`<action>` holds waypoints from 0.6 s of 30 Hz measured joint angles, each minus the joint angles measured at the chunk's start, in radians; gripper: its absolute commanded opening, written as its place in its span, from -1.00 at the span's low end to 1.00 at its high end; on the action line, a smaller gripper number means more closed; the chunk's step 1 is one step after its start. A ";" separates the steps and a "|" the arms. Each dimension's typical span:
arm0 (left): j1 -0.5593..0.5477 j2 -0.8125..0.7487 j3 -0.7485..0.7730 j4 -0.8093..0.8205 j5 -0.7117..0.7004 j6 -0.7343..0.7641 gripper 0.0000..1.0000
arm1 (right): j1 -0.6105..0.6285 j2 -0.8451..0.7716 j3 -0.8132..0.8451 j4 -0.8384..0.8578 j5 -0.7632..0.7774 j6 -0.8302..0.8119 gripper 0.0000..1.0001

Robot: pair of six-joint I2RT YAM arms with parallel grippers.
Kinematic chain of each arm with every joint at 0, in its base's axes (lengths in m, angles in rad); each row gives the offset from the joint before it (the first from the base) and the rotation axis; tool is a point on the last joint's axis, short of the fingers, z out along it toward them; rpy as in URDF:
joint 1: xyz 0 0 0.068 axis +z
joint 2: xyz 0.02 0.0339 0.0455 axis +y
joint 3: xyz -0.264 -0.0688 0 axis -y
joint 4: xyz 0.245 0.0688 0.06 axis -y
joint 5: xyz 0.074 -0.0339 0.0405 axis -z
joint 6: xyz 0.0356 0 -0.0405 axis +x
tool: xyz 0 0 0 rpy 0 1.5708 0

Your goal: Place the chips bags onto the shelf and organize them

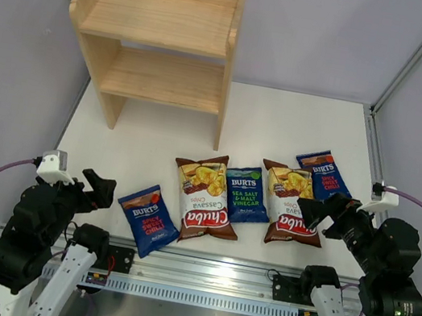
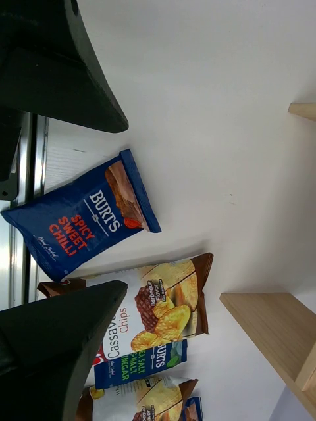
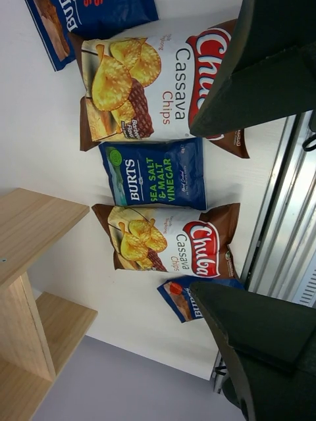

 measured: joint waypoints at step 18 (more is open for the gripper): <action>0.000 0.003 0.014 0.041 0.069 0.001 0.98 | 0.000 0.200 -0.310 0.458 -0.278 0.172 0.90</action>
